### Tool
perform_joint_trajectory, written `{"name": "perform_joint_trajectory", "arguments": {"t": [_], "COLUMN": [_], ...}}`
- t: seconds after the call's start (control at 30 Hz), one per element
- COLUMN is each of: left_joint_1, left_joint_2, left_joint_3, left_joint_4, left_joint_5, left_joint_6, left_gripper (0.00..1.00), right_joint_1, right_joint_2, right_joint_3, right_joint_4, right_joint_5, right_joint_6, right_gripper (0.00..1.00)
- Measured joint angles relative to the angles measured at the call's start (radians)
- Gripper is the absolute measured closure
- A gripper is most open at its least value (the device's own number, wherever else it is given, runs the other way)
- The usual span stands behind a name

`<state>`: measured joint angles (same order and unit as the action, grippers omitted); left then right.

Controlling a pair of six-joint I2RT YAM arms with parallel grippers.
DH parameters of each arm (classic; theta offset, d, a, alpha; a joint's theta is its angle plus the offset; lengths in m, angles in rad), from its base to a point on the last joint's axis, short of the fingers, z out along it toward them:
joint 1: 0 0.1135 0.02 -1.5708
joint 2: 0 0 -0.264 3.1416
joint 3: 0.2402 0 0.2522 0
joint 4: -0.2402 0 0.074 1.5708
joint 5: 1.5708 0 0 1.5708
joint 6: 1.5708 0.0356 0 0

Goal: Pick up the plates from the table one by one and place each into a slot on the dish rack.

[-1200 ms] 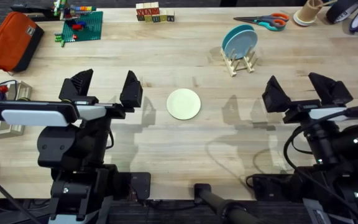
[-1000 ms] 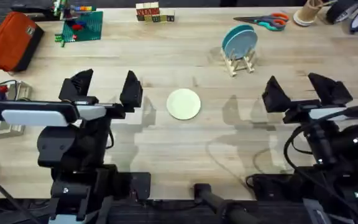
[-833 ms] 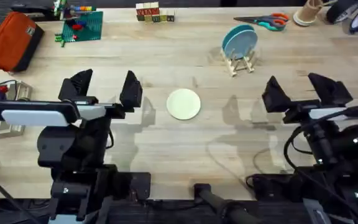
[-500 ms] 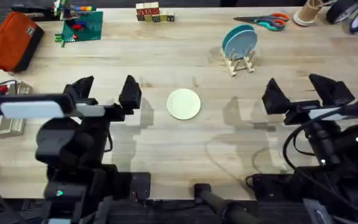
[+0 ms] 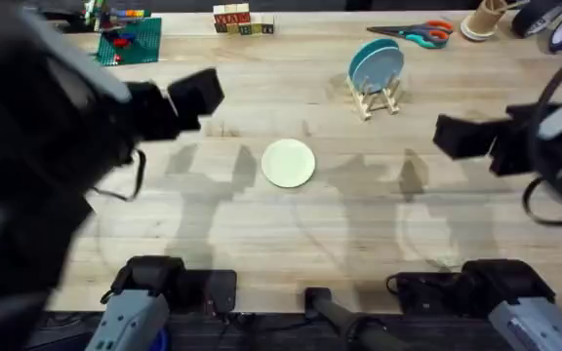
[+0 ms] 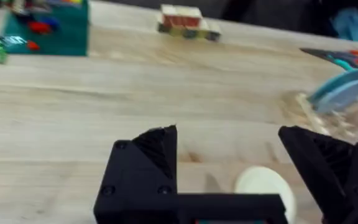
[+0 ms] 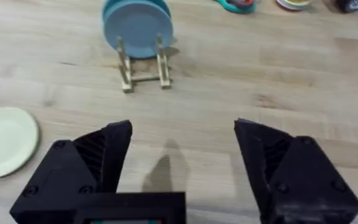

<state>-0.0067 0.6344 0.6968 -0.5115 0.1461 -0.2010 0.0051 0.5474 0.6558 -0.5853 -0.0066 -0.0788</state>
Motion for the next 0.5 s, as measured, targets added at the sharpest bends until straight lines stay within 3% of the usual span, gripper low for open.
{"name": "perform_joint_trajectory", "arguments": {"t": [0.3, 0.5], "left_joint_1": [0.000, 0.000], "left_joint_2": [0.343, 0.535], "left_joint_3": [0.413, 0.632], "left_joint_4": [-0.364, -0.599], "left_joint_5": [0.204, 0.316], "left_joint_6": [-0.024, 0.073], "left_gripper": [0.007, 0.007], "right_joint_1": [0.000, 0.000], "right_joint_2": [0.304, 0.463], "right_joint_3": [0.316, 0.485], "right_joint_4": [-0.193, -0.339], "right_joint_5": [-0.144, -0.182], "right_joint_6": [0.000, 0.000], "right_gripper": [0.009, 0.007]}}
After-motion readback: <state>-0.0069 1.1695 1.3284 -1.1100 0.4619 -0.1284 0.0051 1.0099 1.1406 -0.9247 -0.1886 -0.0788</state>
